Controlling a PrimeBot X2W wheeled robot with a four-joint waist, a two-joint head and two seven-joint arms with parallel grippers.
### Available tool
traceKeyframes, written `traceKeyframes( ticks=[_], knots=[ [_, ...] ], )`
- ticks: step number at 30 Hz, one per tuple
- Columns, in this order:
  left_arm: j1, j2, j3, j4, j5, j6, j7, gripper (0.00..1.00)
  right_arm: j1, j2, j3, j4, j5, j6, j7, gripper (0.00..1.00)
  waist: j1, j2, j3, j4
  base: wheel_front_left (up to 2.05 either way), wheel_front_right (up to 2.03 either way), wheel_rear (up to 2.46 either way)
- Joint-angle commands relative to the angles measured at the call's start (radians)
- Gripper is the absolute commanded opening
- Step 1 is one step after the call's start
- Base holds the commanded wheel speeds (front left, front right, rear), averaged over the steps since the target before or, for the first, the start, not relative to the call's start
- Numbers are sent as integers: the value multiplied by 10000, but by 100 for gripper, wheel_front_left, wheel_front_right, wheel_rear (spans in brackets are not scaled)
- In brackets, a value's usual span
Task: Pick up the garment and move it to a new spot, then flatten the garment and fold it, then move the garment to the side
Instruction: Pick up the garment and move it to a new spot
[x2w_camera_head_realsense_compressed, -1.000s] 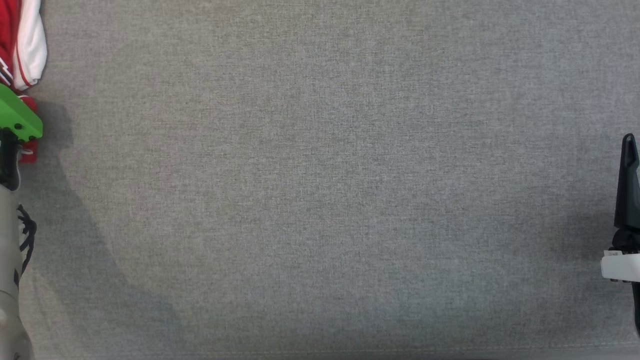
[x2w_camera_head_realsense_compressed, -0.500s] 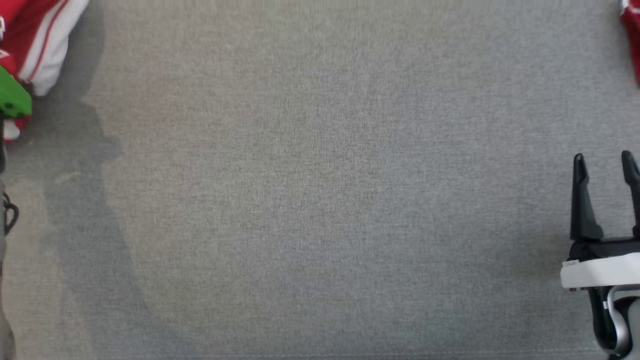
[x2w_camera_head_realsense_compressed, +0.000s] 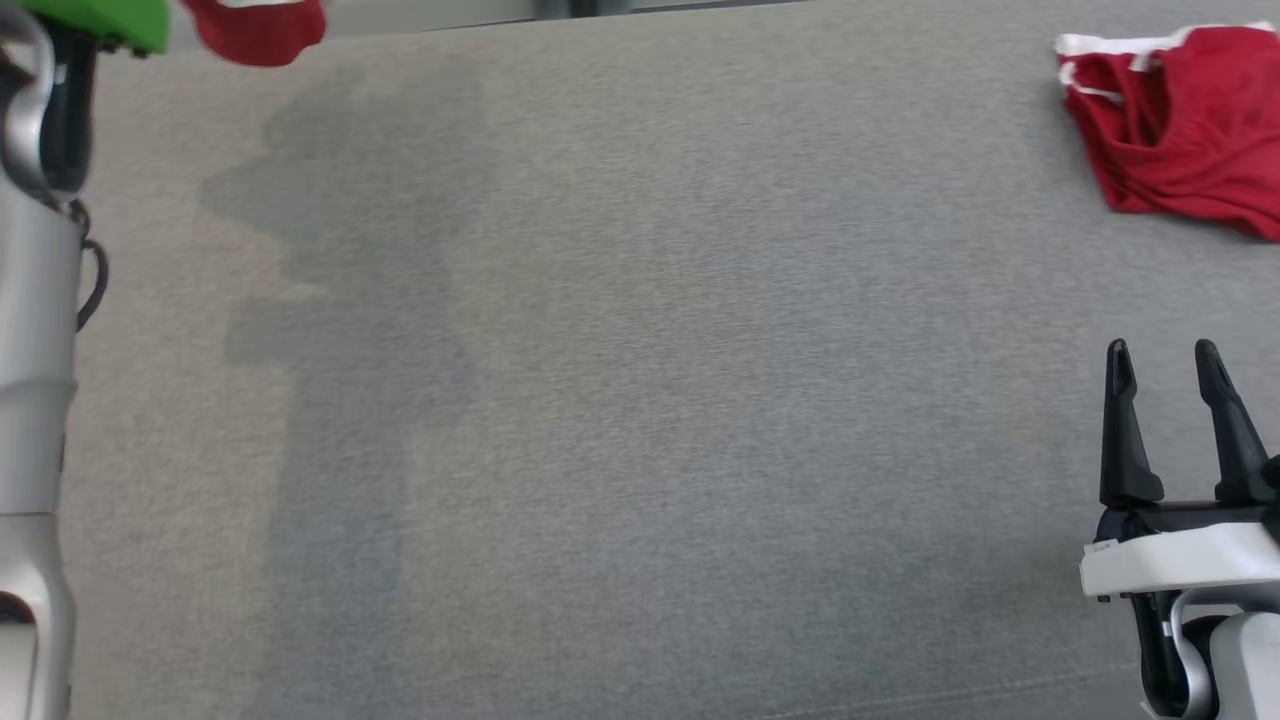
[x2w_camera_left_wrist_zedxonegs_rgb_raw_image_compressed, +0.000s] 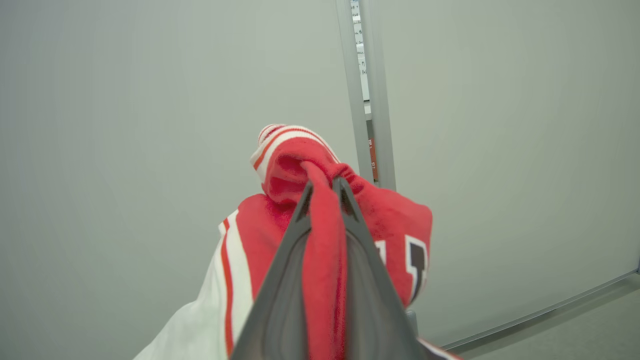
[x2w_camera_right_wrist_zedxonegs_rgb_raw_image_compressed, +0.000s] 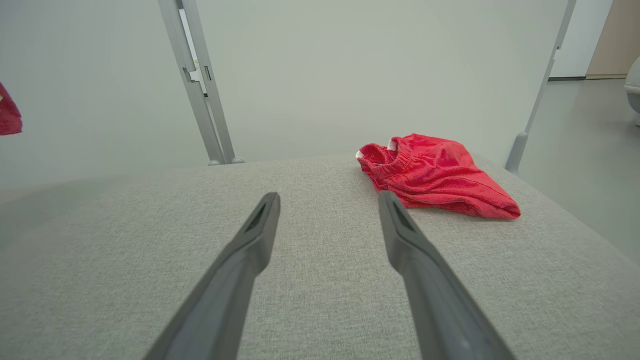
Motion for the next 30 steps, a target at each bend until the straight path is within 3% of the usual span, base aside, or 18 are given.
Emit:
traceKeyframes(
  ticks=[1,6,13,28,29,30],
  knots=[
    [-159,-94,-65,-350,-27,17,122,0,43,80,4,59,29,-11,-36,100,1,-1,-316,-771,0,0,0],
    [70,-690,-575,-1554,6,124,647,0,-131,324,129,138,94,-11,-34,100,1,-1,-357,-1542,0,0,0],
    [902,-1552,-1287,-2197,-107,269,976,0,-174,611,235,273,206,-9,-35,100,1,-1,-368,-2245,0,0,0],
    [4713,-2259,-2496,-824,-158,670,134,0,-417,802,628,439,367,-9,-35,100,1,-1,-105,-2498,0,0,0],
    [4896,-2302,-2559,-656,-192,641,112,25,-432,807,668,460,363,-9,-35,100,1,-1,-117,-2493,0,0,0],
    [5027,-2313,-2646,-478,-130,666,3,82,-448,808,707,490,357,-9,-36,100,1,-1,-146,-2485,0,0,0]
  ],
)
